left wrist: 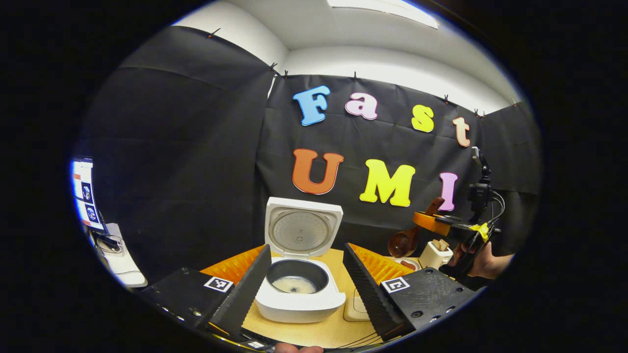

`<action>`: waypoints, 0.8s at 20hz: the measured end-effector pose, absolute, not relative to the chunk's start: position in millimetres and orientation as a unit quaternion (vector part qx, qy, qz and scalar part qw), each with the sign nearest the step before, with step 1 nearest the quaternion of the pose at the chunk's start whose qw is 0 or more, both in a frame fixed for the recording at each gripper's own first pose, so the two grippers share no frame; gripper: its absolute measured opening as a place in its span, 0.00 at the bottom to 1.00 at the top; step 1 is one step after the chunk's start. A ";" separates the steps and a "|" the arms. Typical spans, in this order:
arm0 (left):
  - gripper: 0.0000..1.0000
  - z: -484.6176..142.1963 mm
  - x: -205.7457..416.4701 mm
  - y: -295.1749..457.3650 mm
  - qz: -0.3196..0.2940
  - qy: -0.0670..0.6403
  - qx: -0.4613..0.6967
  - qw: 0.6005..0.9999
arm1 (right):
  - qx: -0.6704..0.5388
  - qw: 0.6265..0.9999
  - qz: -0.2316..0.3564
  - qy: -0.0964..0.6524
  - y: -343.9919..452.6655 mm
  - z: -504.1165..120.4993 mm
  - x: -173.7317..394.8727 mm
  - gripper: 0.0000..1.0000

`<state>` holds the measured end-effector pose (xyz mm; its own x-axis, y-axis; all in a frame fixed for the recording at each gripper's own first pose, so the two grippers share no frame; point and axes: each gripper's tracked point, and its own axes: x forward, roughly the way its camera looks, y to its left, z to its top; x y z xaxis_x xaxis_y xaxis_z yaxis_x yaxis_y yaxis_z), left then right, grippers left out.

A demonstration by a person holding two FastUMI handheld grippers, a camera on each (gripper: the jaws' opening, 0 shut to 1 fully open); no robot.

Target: Close the left gripper, press the button to open the rice cooker; take a wooden spoon from the chopstick holder with the right hand, scoop a spoonful of rice and pour it into the rice cooker, then put the wooden spoon back into the chopstick holder.

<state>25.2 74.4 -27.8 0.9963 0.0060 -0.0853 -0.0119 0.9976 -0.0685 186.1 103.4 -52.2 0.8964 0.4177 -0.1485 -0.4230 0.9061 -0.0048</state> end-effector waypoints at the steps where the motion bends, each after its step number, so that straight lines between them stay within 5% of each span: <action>1: 0.94 -29.2 28.8 68.3 -0.002 0.044 -0.034 0.998 | -0.011 0.978 0.196 0.077 81.7 -54.2 186.3 0.11; 8: 0.94 -37.2 51.1 29.3 -0.033 0.055 -0.044 0.997 | 0.020 0.990 0.064 0.122 -62.3 -88.6 183.9 0.11; 16: 0.94 -46.3 55.8 7.3 -0.028 0.076 -0.034 0.996 | 0.079 0.980 0.013 0.181 -108.0 -169.2 195.3 0.11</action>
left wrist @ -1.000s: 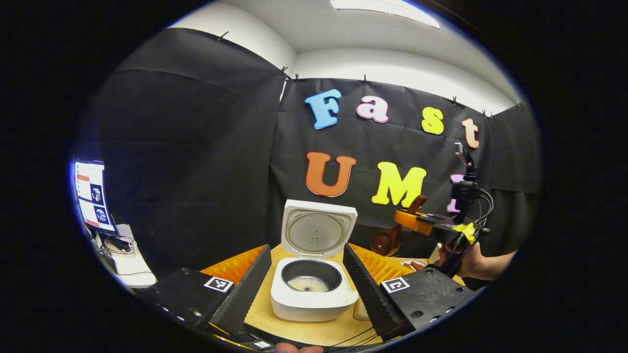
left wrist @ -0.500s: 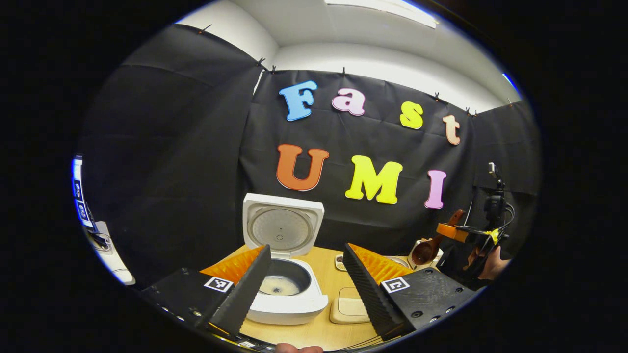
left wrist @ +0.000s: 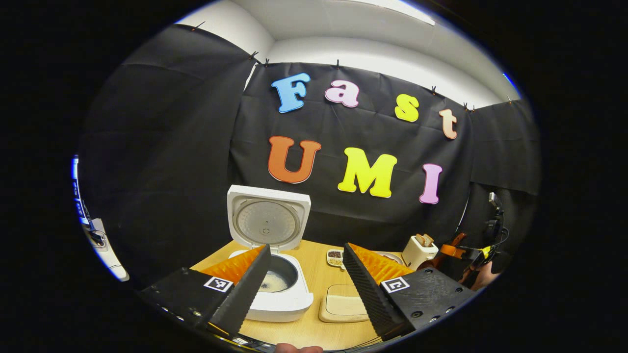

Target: Close the left gripper, press the button to open the rice cooker; take a wooden spoon from the chopstick holder with the right hand, scoop a spoonful of rice and pour it into the rice cooker, then put the wooden spoon back into the chopstick holder.

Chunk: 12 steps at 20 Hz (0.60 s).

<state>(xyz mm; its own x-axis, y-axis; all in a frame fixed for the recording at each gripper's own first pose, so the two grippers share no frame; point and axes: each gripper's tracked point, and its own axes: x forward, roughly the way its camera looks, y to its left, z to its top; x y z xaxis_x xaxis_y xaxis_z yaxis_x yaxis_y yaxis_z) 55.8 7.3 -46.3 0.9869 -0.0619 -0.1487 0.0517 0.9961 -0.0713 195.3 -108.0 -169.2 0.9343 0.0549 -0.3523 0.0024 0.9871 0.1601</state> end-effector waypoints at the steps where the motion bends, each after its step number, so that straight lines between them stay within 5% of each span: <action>1: 0.94 -48.3 52.5 5.8 -0.027 0.080 -0.030 0.996 | 0.081 0.979 0.011 0.189 -110.3 -182.2 196.8 0.12; 12: 0.94 -61.1 56.1 -19.5 -0.010 0.113 -0.008 0.994 | 0.115 0.962 0.002 0.246 -128.7 -288.8 221.9 0.12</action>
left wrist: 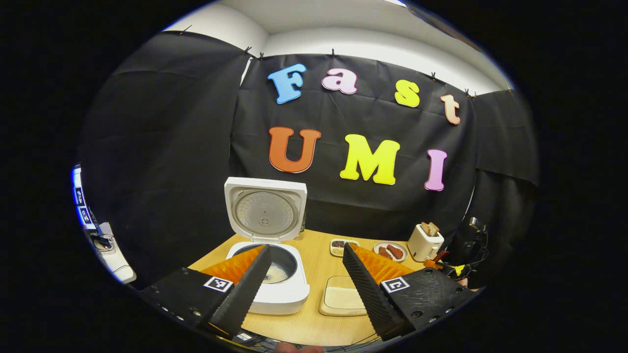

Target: Close the left gripper, press the button to open the rice cooker; take a wooden spoon from the chopstick holder with the right hand, scoop a spoonful of rice and pour it into the rice cooker, then put the wooden spoon back into the chopstick holder.

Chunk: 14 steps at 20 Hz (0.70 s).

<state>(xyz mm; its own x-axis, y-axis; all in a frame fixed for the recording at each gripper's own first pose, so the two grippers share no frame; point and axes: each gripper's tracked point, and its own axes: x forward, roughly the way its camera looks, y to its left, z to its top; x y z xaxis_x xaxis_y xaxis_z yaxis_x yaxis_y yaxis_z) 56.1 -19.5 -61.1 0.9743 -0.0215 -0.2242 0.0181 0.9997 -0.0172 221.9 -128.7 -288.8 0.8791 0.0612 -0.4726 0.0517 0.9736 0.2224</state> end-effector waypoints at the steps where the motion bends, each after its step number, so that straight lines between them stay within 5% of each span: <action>1: 0.94 -66.8 56.2 -20.4 -0.009 0.120 -0.004 0.993 | 0.120 0.961 0.002 0.250 -129.6 -296.2 223.1 0.13; 13: 0.94 -70.4 60.5 -41.4 -0.018 0.133 -0.003 0.991 | 0.136 0.959 0.005 0.248 -134.8 -316.2 229.7 0.24; 14: 0.94 -68.5 60.3 -44.1 -0.020 0.131 -0.003 0.991 | 0.125 0.962 0.002 0.243 -136.9 -311.4 228.2 0.40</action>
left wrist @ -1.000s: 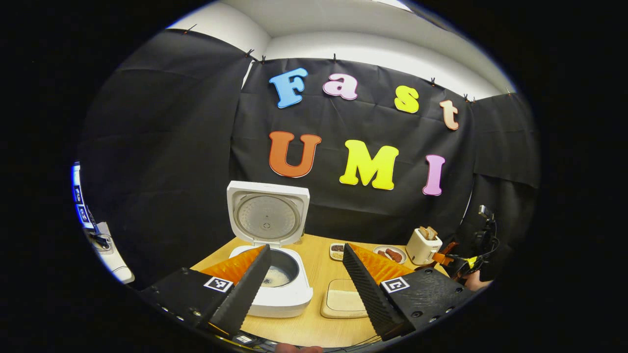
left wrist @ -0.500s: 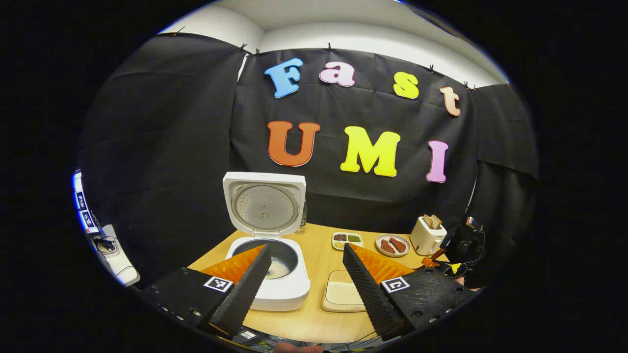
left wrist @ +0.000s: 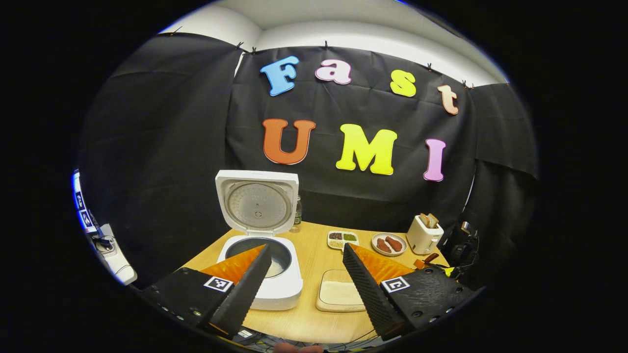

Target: Close the left gripper, press the button to open the rice cooker; take a wooden spoon from the chopstick holder with the right hand, scoop a spoonful of rice and pour it into the rice cooker, then put the wooden spoon back into the chopstick holder.

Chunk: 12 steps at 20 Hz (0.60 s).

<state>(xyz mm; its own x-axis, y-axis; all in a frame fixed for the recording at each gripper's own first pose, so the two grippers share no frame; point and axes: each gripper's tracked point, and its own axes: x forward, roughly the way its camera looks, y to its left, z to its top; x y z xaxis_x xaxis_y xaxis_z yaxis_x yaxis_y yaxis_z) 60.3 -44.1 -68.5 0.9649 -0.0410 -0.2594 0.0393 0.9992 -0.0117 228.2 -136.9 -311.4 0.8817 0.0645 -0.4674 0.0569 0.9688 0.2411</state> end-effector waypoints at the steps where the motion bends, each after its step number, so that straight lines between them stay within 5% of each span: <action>1: 0.94 -67.6 63.1 -44.8 -0.022 0.128 -0.005 0.991 | 0.118 0.964 0.000 0.238 -138.7 -304.4 227.9 0.45; 6: 0.94 -54.0 73.9 -43.7 -0.028 0.107 -0.015 0.994 | 0.075 0.976 -0.018 0.204 -161.7 -262.0 216.4 0.83; 8: 0.94 -48.0 83.2 -35.2 -0.018 0.097 -0.014 0.995 | 0.055 0.982 -0.025 0.182 -166.0 -236.6 213.0 0.87; 10: 0.94 -39.7 94.0 -30.3 -0.015 0.085 -0.010 0.996 | 0.041 0.986 -0.031 0.161 -168.5 -208.0 207.0 1.00; 12: 0.94 -27.4 113.2 -20.1 -0.008 0.071 0.000 0.997 | 0.035 0.989 -0.033 0.142 -166.9 -179.8 196.9 1.00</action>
